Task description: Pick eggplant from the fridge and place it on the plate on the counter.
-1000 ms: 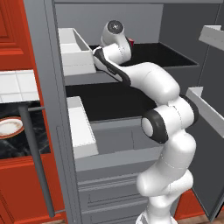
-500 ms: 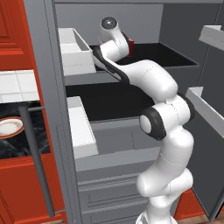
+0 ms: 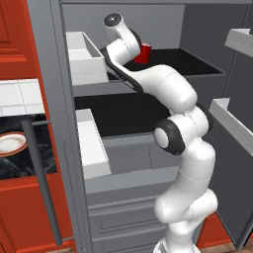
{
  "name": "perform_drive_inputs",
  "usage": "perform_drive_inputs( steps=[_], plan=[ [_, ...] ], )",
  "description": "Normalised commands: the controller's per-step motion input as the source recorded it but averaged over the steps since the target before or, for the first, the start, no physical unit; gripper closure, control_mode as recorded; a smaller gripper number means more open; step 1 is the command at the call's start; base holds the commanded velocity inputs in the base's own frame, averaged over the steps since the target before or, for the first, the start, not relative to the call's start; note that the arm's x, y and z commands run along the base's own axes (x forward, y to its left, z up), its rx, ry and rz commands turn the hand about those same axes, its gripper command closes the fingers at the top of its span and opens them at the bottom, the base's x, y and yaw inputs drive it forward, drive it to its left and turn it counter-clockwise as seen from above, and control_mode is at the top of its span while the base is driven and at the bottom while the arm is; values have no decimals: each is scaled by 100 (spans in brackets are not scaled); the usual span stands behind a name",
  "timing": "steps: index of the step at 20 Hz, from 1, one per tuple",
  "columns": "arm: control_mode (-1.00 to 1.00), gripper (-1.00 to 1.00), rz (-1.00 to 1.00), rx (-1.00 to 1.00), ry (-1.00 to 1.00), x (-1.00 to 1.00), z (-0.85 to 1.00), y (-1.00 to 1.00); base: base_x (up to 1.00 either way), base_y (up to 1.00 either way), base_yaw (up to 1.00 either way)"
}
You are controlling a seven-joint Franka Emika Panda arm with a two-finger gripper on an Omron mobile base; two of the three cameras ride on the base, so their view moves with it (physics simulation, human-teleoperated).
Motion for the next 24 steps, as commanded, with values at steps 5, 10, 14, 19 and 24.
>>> perform_drive_inputs(
  steps=[5,10,14,19,24],
  plan=[
    [-100,100,4,7,-7,-60,0,-2,0,0,0],
    [-100,100,2,6,-10,-98,-6,-46,0,0,0],
    [-100,100,2,16,-9,-100,-10,-91,0,0,0],
    [-100,100,1,18,-12,-100,0,-48,0,0,0],
    [-100,100,0,12,-2,-100,-9,-28,0,0,0]
  ],
)
